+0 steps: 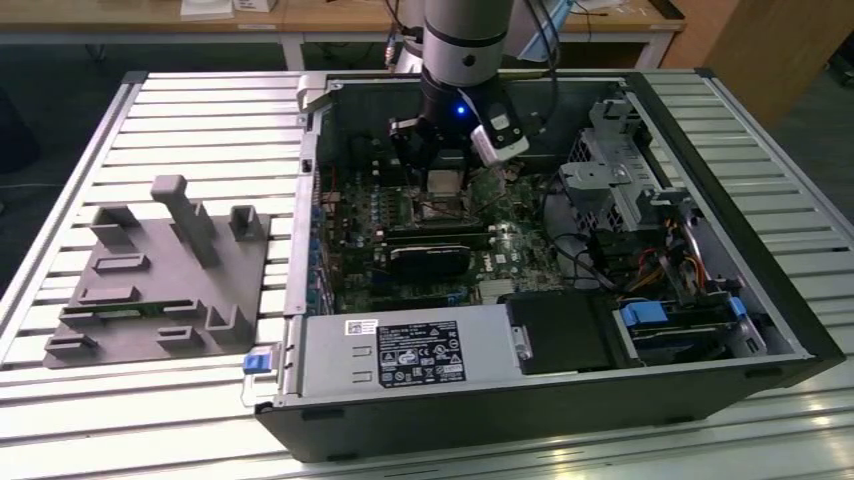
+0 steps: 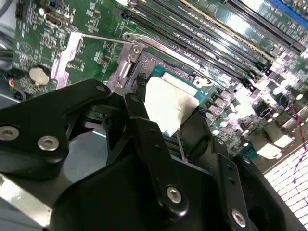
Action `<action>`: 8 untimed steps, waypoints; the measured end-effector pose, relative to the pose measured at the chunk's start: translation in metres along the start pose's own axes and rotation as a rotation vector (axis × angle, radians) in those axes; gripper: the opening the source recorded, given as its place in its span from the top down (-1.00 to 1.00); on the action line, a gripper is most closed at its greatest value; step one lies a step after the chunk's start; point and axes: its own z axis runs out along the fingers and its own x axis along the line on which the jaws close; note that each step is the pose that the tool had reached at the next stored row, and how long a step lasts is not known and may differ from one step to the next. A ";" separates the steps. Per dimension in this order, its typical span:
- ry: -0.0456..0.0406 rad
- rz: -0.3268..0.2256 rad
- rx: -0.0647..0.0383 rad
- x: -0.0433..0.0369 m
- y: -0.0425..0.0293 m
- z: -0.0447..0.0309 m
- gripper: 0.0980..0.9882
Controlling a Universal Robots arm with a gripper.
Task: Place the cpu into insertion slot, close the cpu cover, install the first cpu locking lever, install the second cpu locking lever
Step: 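Place the cpu into insertion slot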
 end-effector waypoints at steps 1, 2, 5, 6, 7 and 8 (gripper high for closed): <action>-0.0014 0.017 0.000 0.0000 0.0000 0.0001 0.01; -0.0031 0.036 0.000 0.0000 0.0000 0.0001 0.01; -0.0076 0.089 0.000 0.0000 -0.0001 0.0002 0.01; -0.0091 0.106 0.000 0.0000 -0.0001 0.0003 0.01; -0.0107 0.123 0.000 0.0000 -0.0001 0.0004 0.01; -0.0122 0.140 0.000 0.0000 -0.0001 0.0004 0.01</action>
